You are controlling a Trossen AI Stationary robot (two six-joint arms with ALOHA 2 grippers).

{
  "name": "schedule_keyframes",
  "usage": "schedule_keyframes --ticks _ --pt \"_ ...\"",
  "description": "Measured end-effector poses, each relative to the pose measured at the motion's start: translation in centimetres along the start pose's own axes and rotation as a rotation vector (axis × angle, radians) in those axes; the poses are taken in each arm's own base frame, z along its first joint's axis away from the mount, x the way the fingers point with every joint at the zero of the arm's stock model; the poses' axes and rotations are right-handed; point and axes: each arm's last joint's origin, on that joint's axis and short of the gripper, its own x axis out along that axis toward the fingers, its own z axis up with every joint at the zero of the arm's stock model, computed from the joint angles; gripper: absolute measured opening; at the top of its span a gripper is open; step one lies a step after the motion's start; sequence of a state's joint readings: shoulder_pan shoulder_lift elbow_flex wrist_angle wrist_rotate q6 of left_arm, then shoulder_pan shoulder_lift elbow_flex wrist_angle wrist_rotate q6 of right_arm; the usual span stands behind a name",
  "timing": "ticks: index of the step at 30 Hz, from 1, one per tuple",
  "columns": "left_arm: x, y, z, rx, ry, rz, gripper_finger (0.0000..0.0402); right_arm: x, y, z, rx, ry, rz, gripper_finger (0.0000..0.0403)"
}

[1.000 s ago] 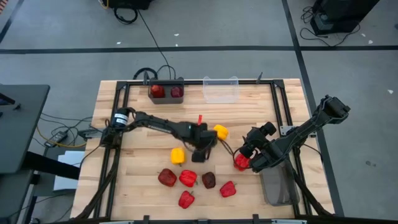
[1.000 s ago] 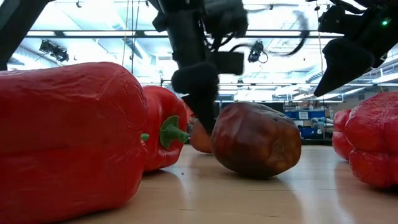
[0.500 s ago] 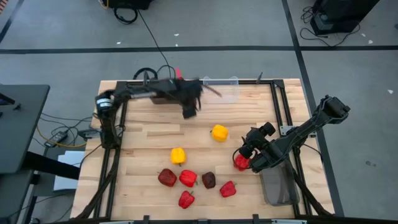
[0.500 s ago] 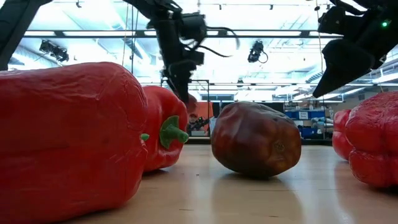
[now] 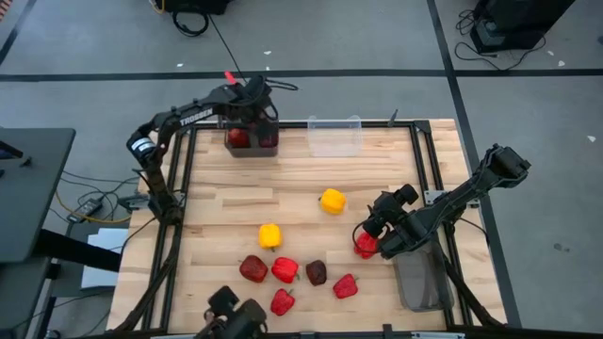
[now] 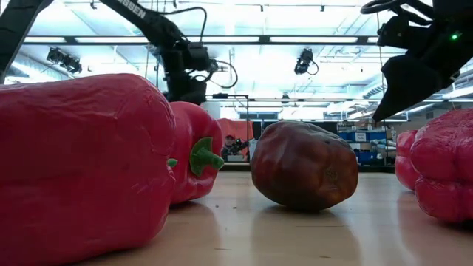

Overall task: Sort produce into baskets
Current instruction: Put the red apple into the top black bin

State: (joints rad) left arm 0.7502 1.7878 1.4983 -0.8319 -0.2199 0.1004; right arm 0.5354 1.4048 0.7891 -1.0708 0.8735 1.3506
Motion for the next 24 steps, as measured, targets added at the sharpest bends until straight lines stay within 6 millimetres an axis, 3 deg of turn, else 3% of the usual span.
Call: schedule_keyframes --ticks 9,15,20,24 --pt "1.0 0.1 -1.4 -0.021 0.084 -0.007 0.0359 0.0 0.0 0.1 0.0 -0.018 -0.004 0.0306" --pt "-0.8 -1.1 -1.6 0.007 0.071 -0.034 0.0358 0.0 0.0 0.1 0.0 -0.028 -0.006 0.0306" --pt "-3.2 -4.2 -2.1 0.112 0.066 -0.072 0.034 0.0 0.0 0.1 0.011 -0.029 -0.006 0.0306" --pt "-5.6 -8.6 -3.5 0.232 0.116 -0.17 0.0323 0.0 0.0 0.0 0.022 -0.015 0.002 0.0306"
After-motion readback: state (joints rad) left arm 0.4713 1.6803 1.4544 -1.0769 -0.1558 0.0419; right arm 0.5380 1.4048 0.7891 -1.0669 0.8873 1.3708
